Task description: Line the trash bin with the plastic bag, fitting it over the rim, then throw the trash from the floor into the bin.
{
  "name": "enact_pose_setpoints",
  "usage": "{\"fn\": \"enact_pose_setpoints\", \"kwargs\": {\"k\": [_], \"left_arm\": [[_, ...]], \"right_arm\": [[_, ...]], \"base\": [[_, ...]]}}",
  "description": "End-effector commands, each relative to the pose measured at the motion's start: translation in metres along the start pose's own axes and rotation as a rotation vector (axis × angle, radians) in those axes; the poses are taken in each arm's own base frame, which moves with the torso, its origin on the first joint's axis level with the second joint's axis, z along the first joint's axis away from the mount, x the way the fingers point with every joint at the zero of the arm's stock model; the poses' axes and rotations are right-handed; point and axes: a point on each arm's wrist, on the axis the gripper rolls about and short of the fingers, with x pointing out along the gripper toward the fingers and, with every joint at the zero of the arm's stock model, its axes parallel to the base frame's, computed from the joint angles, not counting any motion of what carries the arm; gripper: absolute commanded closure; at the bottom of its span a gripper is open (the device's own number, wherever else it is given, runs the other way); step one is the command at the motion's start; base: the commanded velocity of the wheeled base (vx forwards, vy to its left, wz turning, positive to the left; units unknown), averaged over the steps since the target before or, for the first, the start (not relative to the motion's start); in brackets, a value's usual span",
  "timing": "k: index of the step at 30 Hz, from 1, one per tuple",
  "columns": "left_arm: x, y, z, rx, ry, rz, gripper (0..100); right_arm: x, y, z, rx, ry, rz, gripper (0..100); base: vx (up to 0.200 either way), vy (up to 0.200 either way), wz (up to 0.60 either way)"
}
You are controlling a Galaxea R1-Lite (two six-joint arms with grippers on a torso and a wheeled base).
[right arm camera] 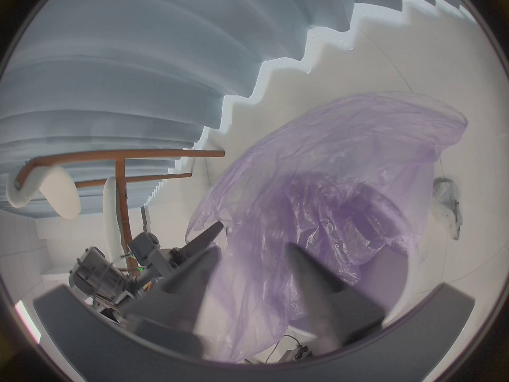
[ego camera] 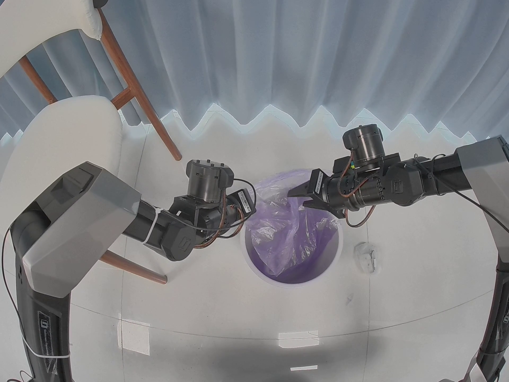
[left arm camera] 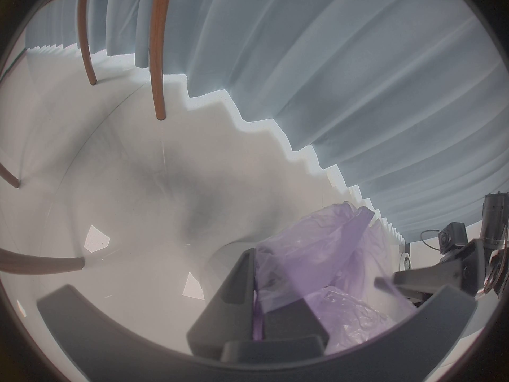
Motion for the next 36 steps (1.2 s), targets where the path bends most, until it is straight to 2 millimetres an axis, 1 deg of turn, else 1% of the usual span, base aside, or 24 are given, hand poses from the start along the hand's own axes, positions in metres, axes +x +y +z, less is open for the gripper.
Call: {"fn": "enact_pose_setpoints", "kwargs": {"k": [1, 3, 4, 6, 7, 11, 12, 13, 14, 15, 16, 17, 18, 19, 21, 22, 23, 25, 28, 32, 34, 36], "left_arm": [[-0.003, -0.002, 0.004, -0.002, -0.009, -0.005, 100], [-0.003, 0.0, 0.006, -0.004, -0.013, -0.002, 100], [-0.003, 0.002, 0.008, -0.007, -0.019, 0.004, 100], [-0.004, 0.005, 0.011, -0.01, -0.024, 0.009, 100], [-0.005, 0.007, 0.015, -0.014, -0.03, 0.015, 100], [-0.008, 0.019, 0.024, -0.025, -0.047, 0.04, 100], [-0.008, 0.021, 0.026, -0.028, -0.05, 0.044, 100], [-0.007, 0.026, 0.028, -0.032, -0.054, 0.056, 100], [-0.007, 0.026, 0.028, -0.032, -0.054, 0.056, 100], [-0.007, 0.028, 0.03, -0.036, -0.06, 0.058, 100], [-0.007, 0.028, 0.03, -0.036, -0.06, 0.058, 100], [-0.009, 0.023, 0.029, -0.037, -0.056, 0.045, 100], [-0.009, 0.019, 0.027, -0.035, -0.053, 0.037, 100], [-0.009, 0.012, 0.021, -0.024, -0.042, 0.022, 100], [-0.011, -0.004, 0.009, -0.007, -0.018, -0.012, 100], [-0.012, -0.011, 0.004, 0.0, -0.009, -0.024, 100], [-0.011, -0.014, 0.0, 0.004, -0.001, -0.031, 100], [-0.012, -0.022, -0.008, 0.014, 0.015, -0.049, 100], [-0.012, -0.025, -0.013, 0.02, 0.023, -0.055, 100], [-0.012, -0.026, -0.013, 0.021, 0.025, -0.056, 100], [-0.013, -0.026, -0.012, 0.02, 0.022, -0.056, 100], [-0.013, -0.025, -0.011, 0.02, 0.021, -0.055, 100]], "right_arm": [[0.003, -0.008, 0.001, -0.013, 0.007, -0.016, 100], [0.0, -0.012, 0.004, -0.023, -0.003, -0.022, 100], [-0.006, -0.02, 0.01, -0.033, -0.02, -0.036, 100], [-0.015, -0.025, 0.017, -0.044, -0.042, -0.044, 100], [-0.024, -0.03, 0.024, -0.051, -0.064, -0.051, 100], [-0.051, -0.056, 0.042, -0.053, -0.117, -0.09, 100], [-0.055, -0.061, 0.044, -0.053, -0.124, -0.099, 100], [-0.062, -0.072, 0.048, -0.053, -0.132, -0.116, 100], [-0.062, -0.072, 0.048, -0.053, -0.132, -0.116, 100], [-0.068, -0.084, 0.049, -0.049, -0.131, -0.13, 100], [-0.069, -0.085, 0.049, -0.048, -0.133, -0.133, 100], [-0.073, -0.084, 0.05, -0.048, -0.139, -0.133, 100], [-0.073, -0.082, 0.049, -0.051, -0.135, -0.126, 100], [-0.071, -0.076, 0.045, -0.061, -0.124, -0.116, 100], [-0.064, -0.056, 0.035, -0.093, -0.096, -0.08, 100], [-0.063, -0.045, 0.03, -0.109, -0.085, -0.061, 0], [-0.061, -0.038, 0.026, -0.122, -0.076, -0.048, 0], [-0.051, -0.021, 0.015, -0.152, -0.047, -0.016, 0], [-0.034, -0.005, -0.002, -0.189, 0.004, 0.009, 0], [-0.016, 0.0, -0.013, -0.213, 0.03, 0.001, 0], [-0.006, -0.002, -0.016, -0.241, 0.021, -0.019, 0], [-0.001, -0.006, -0.017, -0.261, 0.016, -0.03, 0]], "base": [[0.0, 0.0, 0.0], [0.0, 0.0, 0.0], [0.0, 0.0, 0.0], [0.0, 0.0, 0.0], [0.0, 0.0, 0.0], [0.0, 0.0, 0.0], [0.0, 0.0, 0.0], [0.0, 0.0, 0.0], [0.0, 0.0, 0.0], [0.0, 0.0, 0.0], [0.0, 0.0, 0.0], [0.0, 0.0, 0.0], [0.0, 0.0, 0.0], [0.0, 0.0, 0.0], [0.0, 0.0, 0.0], [0.0, 0.0, 0.0], [0.0, 0.0, 0.0], [0.0, 0.0, 0.0], [0.0, 0.0, 0.0], [0.0, 0.0, 0.0], [0.0, 0.0, 0.0], [0.0, 0.0, 0.0]]}}
